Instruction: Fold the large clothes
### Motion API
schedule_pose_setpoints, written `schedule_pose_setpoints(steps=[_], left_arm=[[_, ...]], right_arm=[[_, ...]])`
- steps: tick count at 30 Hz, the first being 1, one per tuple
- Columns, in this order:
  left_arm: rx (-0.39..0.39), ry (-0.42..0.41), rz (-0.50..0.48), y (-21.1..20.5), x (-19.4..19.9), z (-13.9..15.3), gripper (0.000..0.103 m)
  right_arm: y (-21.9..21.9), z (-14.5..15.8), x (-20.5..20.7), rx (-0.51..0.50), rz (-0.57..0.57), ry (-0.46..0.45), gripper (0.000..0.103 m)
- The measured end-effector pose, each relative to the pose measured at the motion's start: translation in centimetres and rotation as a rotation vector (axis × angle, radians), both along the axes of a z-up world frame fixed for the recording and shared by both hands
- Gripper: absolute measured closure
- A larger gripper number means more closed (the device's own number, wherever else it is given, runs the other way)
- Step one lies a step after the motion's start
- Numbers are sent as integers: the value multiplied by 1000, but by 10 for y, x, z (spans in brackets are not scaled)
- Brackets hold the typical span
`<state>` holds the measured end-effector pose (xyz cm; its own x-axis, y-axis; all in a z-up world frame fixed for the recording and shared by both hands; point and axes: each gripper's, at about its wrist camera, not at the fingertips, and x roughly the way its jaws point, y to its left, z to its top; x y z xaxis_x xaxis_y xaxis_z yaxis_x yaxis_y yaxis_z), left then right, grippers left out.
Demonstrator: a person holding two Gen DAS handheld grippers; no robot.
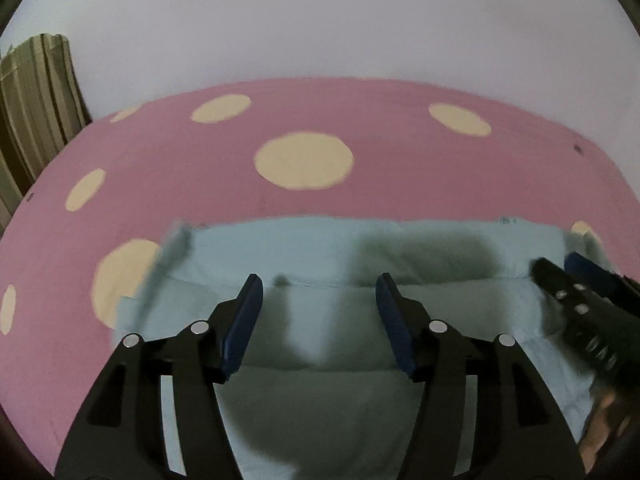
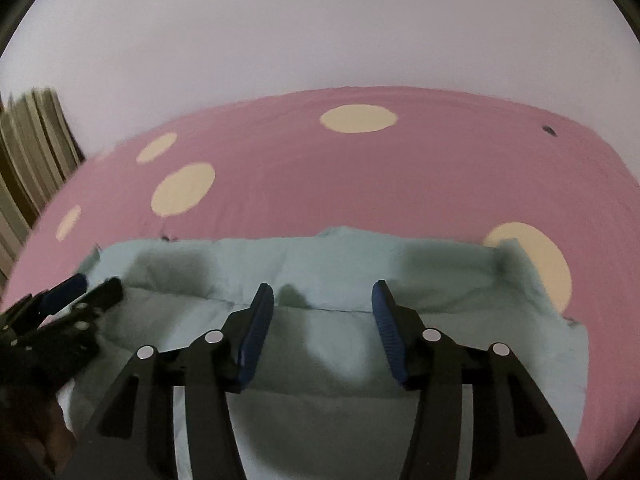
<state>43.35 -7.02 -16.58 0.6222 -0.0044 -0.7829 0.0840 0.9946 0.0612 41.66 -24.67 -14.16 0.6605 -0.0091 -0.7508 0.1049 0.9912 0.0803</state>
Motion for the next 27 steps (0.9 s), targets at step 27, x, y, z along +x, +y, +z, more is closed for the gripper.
schedule_pose_setpoints(steps=[27], left_arm=[[72,-40,-27,-14,-36,-35,40]], right_arm=[[31,-27,-31,-136,-1,-20,40]])
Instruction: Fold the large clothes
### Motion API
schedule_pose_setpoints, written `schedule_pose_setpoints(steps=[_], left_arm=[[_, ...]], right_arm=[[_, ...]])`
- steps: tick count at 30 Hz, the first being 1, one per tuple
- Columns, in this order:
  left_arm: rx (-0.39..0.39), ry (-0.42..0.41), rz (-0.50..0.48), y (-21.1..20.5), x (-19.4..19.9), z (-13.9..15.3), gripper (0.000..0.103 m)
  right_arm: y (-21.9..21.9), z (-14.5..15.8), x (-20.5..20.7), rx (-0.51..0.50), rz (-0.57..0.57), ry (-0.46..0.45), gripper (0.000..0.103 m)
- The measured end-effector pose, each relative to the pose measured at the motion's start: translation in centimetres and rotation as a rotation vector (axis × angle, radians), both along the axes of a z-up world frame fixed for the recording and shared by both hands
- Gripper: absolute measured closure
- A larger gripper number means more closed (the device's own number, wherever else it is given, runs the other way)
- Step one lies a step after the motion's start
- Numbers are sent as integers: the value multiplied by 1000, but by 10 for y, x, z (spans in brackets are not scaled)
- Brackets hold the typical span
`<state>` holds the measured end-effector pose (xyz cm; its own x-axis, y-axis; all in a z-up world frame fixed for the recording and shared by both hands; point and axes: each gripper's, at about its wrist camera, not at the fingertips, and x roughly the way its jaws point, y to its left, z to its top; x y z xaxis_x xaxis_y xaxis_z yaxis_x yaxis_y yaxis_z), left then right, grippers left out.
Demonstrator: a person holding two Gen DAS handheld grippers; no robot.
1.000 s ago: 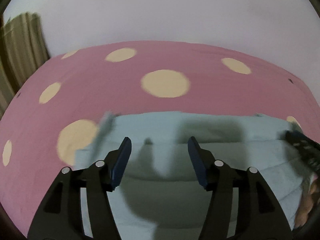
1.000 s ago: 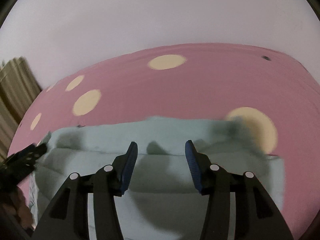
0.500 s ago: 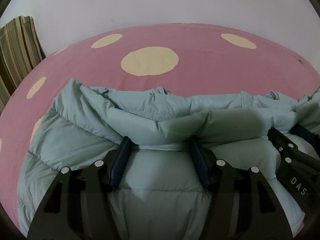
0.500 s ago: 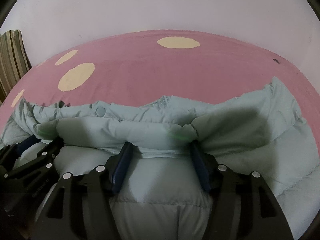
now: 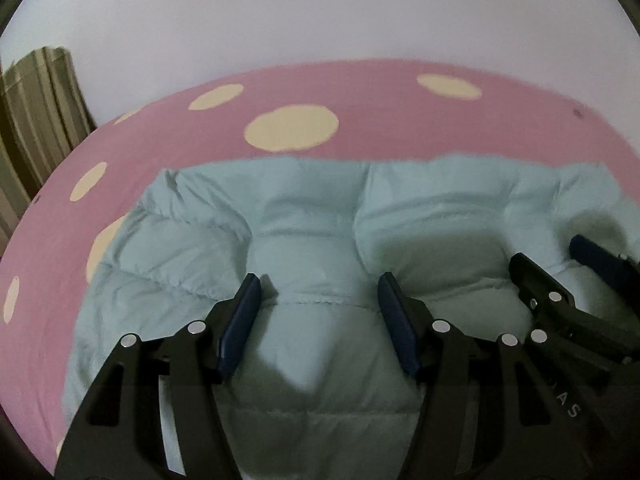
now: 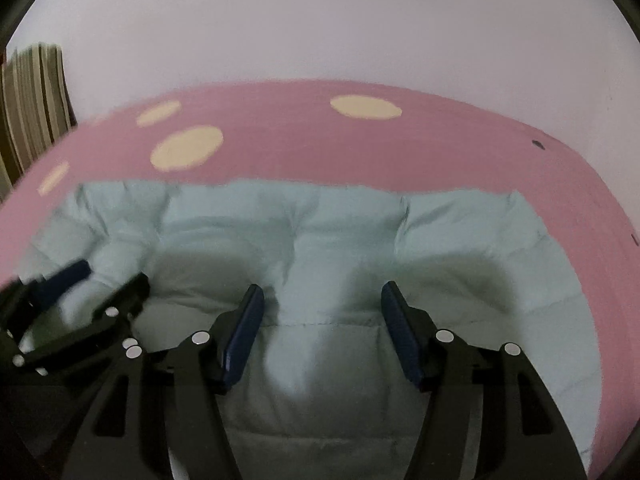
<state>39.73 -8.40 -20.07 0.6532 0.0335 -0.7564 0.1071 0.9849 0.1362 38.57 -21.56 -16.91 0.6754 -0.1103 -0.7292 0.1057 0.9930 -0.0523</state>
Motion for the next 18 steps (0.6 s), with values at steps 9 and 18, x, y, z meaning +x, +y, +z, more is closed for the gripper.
schedule_pose_setpoints(steps=[9,18], left_arm=[[-49,0,-22,9,0,12,41],[-93,16,149,79,-8,20,41]], right_arm=[[-13,5,1,59,-5,3,37],[-98,24,-45,2,-253,-31,37]])
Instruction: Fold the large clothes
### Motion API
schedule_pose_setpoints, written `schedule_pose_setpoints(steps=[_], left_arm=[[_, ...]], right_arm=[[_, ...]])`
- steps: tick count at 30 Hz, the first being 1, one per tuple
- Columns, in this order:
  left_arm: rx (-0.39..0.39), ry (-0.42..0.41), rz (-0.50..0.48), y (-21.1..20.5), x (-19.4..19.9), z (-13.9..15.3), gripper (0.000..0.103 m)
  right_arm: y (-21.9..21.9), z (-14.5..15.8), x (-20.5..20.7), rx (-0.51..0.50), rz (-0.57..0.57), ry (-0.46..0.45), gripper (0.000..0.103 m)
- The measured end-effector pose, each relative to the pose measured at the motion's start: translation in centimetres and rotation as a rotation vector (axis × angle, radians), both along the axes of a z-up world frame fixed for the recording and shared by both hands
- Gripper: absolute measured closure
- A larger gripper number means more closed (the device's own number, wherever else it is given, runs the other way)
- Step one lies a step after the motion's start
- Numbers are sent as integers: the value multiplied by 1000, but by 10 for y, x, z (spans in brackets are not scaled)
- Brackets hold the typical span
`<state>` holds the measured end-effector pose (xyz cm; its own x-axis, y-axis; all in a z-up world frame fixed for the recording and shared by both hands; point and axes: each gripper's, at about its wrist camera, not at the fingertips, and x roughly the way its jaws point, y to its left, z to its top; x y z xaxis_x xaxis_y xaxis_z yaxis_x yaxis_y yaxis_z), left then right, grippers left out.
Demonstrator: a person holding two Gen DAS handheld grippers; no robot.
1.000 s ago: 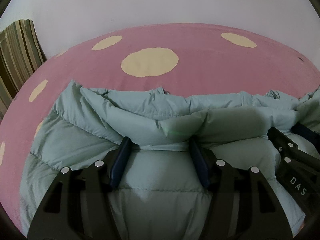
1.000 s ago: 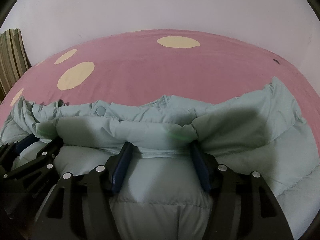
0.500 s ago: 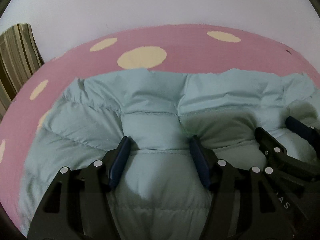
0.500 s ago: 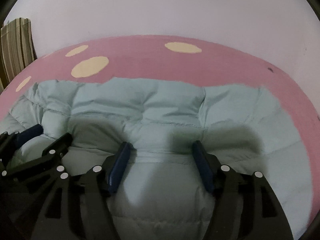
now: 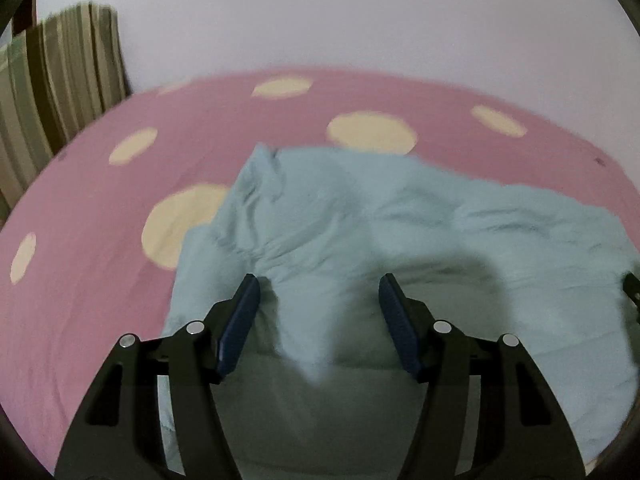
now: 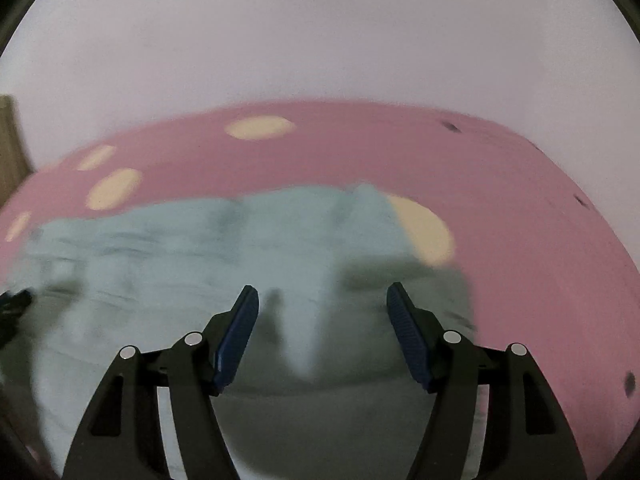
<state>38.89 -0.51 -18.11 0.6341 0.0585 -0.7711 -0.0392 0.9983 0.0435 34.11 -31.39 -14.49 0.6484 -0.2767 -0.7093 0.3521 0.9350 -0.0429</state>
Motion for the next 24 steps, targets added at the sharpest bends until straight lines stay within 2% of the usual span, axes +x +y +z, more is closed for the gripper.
schedule_pose_setpoints(steps=[1,3,5,8,11,13,16,18,21,24], left_arm=[[12,14,-10,-1,2,-7,41],[82,17,-41,-13,4,-17,41],[116,8,-56,-19,3,-15,42],[19,4,-53,0,-7,8,41],[-25,-35,-3,29,-21,27,27],[-41,-46,52,55,-31,33,23],[-59,2,87,81,-39,29,23],[-85,36,70,89,-42,22,23],[-173,84,19,95,-45,11,21],[-263,124,-34,93,-38,1,19]], right_arm=[[-7,-8,1,20,-13,20,33],[-13,-28,5,50,-3,54,31],[-12,-26,6,40,9,51,31],[-22,-5,-6,117,30,22,31],[-39,7,-25,178,30,-7,30],[-55,7,-36,217,10,-5,29],[-75,-4,-47,273,-15,34,29],[-83,-12,-50,316,-20,43,28],[-89,-24,-52,402,-23,51,25],[-88,-30,-50,423,-17,51,21]])
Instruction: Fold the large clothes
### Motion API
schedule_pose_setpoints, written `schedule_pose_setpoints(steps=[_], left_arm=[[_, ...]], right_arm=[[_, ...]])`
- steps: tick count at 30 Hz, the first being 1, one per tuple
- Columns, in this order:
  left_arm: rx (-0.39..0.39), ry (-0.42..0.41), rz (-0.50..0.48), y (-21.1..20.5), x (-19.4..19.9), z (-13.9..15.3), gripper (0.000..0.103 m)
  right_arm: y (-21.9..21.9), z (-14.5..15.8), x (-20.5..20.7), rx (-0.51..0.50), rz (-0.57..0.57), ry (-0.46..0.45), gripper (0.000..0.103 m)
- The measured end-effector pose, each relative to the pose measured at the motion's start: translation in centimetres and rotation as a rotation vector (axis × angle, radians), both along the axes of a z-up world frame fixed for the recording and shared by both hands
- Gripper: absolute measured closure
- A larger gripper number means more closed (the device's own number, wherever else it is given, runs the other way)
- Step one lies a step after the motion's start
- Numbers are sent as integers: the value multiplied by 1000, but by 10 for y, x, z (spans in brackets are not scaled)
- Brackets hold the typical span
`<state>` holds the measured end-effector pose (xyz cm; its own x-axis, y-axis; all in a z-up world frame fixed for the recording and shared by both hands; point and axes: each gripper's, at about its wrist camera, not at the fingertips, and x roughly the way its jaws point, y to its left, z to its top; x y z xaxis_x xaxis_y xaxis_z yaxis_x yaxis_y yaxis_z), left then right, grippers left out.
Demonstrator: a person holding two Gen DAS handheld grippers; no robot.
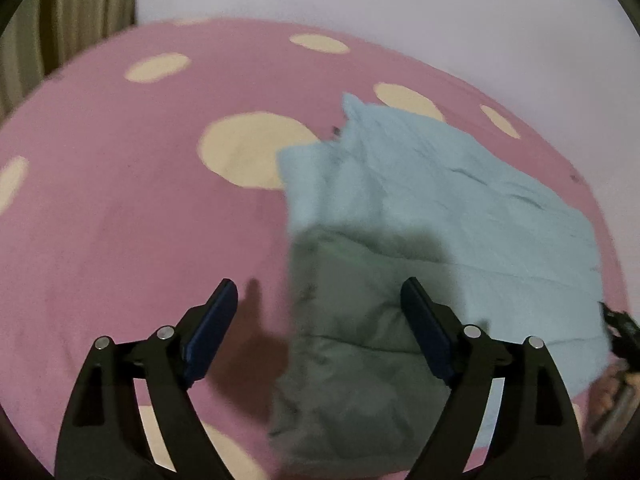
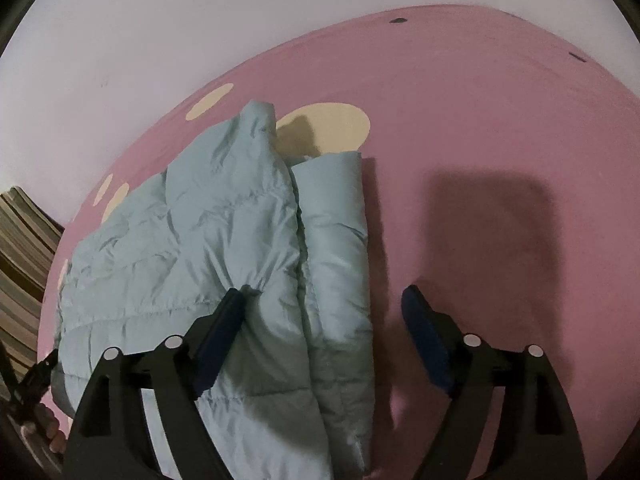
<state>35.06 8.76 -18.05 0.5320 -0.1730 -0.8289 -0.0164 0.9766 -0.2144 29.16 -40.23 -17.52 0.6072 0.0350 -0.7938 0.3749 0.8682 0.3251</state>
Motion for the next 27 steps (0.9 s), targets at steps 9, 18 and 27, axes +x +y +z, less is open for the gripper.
schedule_pose_setpoints(steps=[9,18,27], left_arm=[[-36,29,-22,-8,20,-21,13],[-80,14,-62,-20,11,-19,68],[-52,-25,-74,-25,-5,1,90]], right_arm=[[-1,-6,12,-50,76,0,14],[22,-3,12,-6,128,-16,77],[29,9,-3,7,112,-59,89]])
